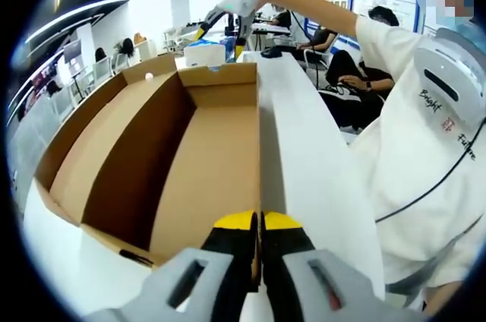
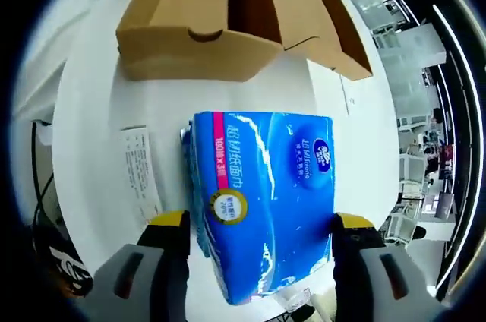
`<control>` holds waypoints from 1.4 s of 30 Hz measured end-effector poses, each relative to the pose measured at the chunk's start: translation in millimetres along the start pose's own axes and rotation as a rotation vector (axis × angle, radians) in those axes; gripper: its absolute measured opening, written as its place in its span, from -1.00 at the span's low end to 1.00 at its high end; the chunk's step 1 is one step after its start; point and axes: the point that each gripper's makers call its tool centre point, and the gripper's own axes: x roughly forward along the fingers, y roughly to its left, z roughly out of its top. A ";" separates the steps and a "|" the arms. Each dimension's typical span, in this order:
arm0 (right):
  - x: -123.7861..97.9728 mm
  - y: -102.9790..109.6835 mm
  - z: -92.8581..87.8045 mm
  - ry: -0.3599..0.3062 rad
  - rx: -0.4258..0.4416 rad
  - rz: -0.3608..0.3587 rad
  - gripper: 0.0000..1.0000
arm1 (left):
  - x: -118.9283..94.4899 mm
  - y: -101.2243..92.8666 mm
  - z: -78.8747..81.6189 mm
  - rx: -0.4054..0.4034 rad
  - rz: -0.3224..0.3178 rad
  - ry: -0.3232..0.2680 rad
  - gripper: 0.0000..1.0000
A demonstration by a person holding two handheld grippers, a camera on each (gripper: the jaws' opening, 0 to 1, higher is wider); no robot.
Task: Operate the shoe box by opening the lid, removing the specified soft item, and placing it in the target area until the item is outside and the box remains undamaged.
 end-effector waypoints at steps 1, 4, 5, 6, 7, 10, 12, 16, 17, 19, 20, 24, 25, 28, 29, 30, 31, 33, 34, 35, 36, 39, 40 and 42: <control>-2.6 -1.2 1.1 -0.013 0.013 -0.007 0.58 | 0.0 0.0 0.0 0.000 0.000 0.000 -0.98; -7.7 -1.4 2.4 -0.034 0.038 -0.009 0.57 | 0.1 -0.2 0.0 -0.002 -0.002 -0.001 -0.98; -9.2 -2.1 2.3 -0.038 0.042 -0.016 0.57 | 0.2 -0.3 0.1 0.001 -0.002 -0.001 -0.98; -10.0 -0.9 2.5 -0.051 0.056 -0.008 0.56 | 0.2 -0.3 0.1 0.000 -0.002 -0.002 -0.98; -10.2 -0.3 0.9 -0.053 0.062 -0.004 0.56 | 0.1 -0.3 0.1 0.000 -0.001 -0.004 -0.98; -11.0 0.8 -2.0 -0.064 0.080 -0.004 0.53 | 0.1 -0.1 0.2 0.000 -0.001 -0.004 -0.98; -12.2 5.3 2.6 -0.107 0.122 0.015 0.57 | 0.4 0.0 0.2 -0.001 -0.001 -0.001 -0.98; -16.7 4.6 5.8 -0.133 0.194 0.007 0.53 | 0.3 0.0 0.2 0.000 0.000 -0.002 -0.98; -19.1 4.7 8.3 -0.145 0.186 0.010 0.50 | 0.3 0.0 0.2 0.001 0.000 -0.002 -0.98; -24.4 5.8 15.2 -0.183 0.186 0.007 0.42 | 0.3 -0.1 0.3 0.001 -0.001 -0.002 -0.98; -27.2 5.3 18.1 -0.199 0.186 0.000 0.39 | 0.3 -0.1 0.3 0.002 -0.001 -0.003 -0.98; -37.1 2.0 29.2 -0.256 0.163 -0.047 0.38 | 0.3 -0.1 0.4 0.004 -0.003 -0.004 -0.98; -37.8 1.3 31.4 -0.271 0.174 -0.052 0.37 | 0.1 -0.1 0.4 0.006 -0.003 -0.007 -0.98; -40.9 -1.1 39.9 -0.339 0.217 -0.067 0.37 | -0.1 -0.2 0.5 0.007 -0.002 -0.011 -0.98; -42.1 -3.7 43.4 -0.374 0.242 -0.076 0.36 | -0.1 -0.3 0.5 0.007 -0.001 -0.011 -0.98; -43.4 -7.3 46.2 -0.408 0.271 -0.085 0.35 | 0.0 -0.3 0.5 0.009 -0.001 -0.010 -0.98; -43.8 -8.5 48.5 -0.423 0.283 -0.091 0.34 | 0.0 -0.2 0.5 0.009 -0.001 -0.009 -0.98; -45.3 -5.7 53.9 -0.455 0.278 -0.081 0.33 | 0.0 -0.2 0.4 0.009 -0.001 -0.008 -0.98; -48.2 -7.2 60.9 -0.501 0.276 -0.092 0.33 | -0.2 -0.1 0.3 0.009 -0.001 -0.009 -0.98; -50.1 -7.9 63.9 -0.523 0.289 -0.096 0.28 | -0.2 -0.1 0.3 0.009 0.000 -0.009 -0.98; -53.3 -7.6 67.1 -0.550 0.324 -0.094 0.23 | -0.4 -0.1 0.3 0.009 0.000 -0.010 -0.98; -62.8 -21.8 70.0 -0.631 0.405 -0.150 0.18 | -0.5 -0.1 0.2 0.009 0.000 -0.010 -0.98; -65.1 -24.4 70.6 -0.654 0.423 -0.158 0.16 | -0.5 -0.1 0.2 0.009 0.000 -0.010 -0.98; -71.0 -34.9 68.2 -0.707 0.512 -0.196 0.15 | -0.7 -0.2 0.1 0.010 0.001 -0.011 -0.98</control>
